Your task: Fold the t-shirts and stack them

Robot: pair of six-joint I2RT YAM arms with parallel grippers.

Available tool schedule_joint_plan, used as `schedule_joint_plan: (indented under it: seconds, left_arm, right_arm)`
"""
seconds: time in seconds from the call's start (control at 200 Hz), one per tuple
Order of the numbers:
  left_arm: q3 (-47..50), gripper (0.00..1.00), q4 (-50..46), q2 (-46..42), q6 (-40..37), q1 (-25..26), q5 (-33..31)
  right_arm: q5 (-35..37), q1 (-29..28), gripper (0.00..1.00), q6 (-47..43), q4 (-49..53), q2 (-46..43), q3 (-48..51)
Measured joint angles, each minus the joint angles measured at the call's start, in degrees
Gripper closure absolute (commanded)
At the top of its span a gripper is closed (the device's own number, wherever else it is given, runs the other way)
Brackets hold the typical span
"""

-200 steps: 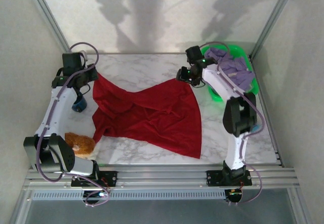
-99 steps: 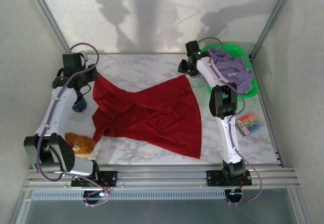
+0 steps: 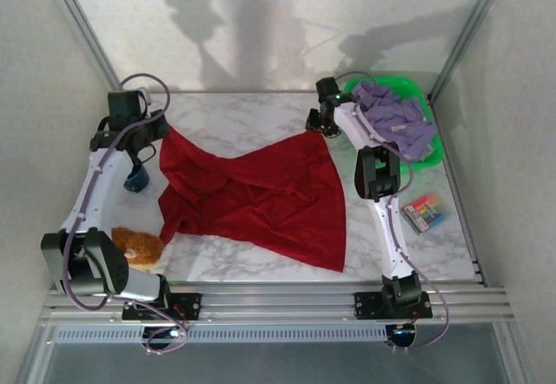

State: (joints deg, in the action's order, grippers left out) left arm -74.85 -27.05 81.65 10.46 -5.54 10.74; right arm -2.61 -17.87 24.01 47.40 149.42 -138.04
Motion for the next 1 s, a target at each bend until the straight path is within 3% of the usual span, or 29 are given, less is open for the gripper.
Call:
schedule_joint_plan:
  seconds: [0.225,0.626,1.001]
  left_arm:
    - [0.0,1.0,0.0,0.1,0.0,-0.2,0.0]
    - [0.0,1.0,0.0,0.9,0.0,-0.2,0.0]
    - [-1.0,1.0,-0.2,1.0,-0.5,-0.3,0.0]
  right_arm:
    - [-0.2,0.0,0.64,-0.3,-0.1,1.2,-0.9]
    - [1.4,-0.3,1.0,0.3,0.0,1.6,-1.1]
    - [1.6,-0.9,1.0,0.6,-1.6,-1.7,2.2]
